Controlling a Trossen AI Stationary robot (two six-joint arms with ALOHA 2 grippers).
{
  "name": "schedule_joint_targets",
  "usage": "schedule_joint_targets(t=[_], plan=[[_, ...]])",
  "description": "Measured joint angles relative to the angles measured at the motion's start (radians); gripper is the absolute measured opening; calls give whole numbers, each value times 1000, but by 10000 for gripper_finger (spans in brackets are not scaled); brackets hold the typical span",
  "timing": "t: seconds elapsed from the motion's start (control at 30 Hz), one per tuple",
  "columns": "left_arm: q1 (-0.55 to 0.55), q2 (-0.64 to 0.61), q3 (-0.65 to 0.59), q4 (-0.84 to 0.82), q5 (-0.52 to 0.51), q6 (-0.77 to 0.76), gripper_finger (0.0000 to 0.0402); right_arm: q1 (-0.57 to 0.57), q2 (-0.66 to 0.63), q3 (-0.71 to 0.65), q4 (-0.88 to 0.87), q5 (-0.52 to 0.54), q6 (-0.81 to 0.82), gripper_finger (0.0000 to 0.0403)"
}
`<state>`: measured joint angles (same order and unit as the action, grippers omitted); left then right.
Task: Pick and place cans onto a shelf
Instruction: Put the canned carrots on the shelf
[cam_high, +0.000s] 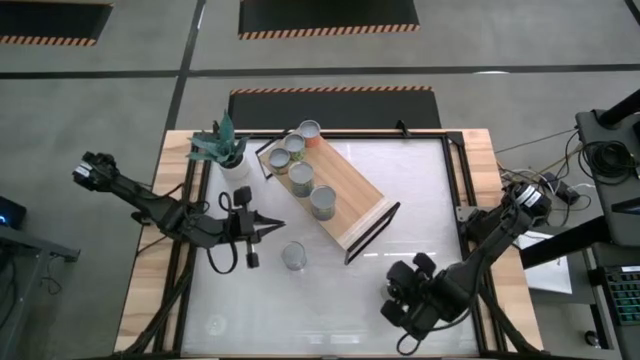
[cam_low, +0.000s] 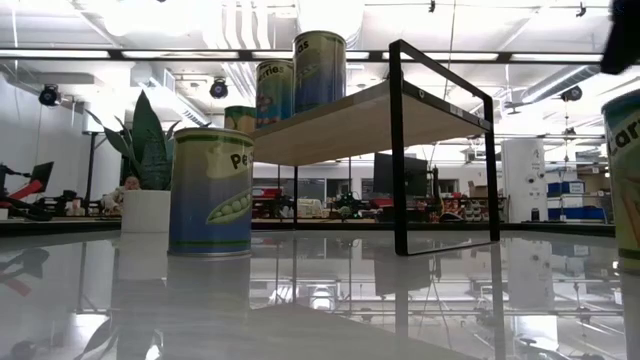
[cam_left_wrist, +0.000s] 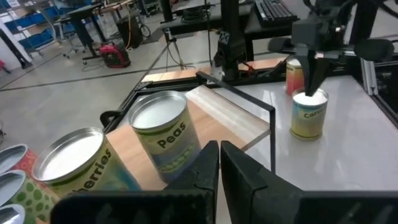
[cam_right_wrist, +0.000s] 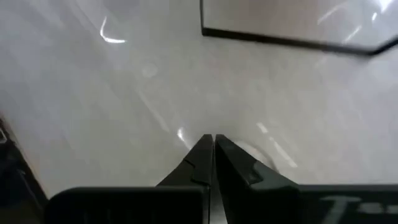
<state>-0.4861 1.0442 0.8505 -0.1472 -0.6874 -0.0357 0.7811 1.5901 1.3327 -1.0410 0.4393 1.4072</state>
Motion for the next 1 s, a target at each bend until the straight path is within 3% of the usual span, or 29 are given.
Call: schedule_joint_targets(t=[0.2,0.4,0.6,0.77,1.0], plan=[[-38,55,0,107,93,10,0,4,-45,4,-6,17,-204,8],[-87,148,3,281,110,63,0,92,-168,-95,10,74,-276,8],[-96,210,49,296,103,7,0,186,-242,-203,53,178,-260,18],[-96,280,81,304,80,-4,0,246,-282,-332,149,189,-205,62],[-96,333,125,312,44,-8,0,285,-300,-431,193,152,-143,171]])
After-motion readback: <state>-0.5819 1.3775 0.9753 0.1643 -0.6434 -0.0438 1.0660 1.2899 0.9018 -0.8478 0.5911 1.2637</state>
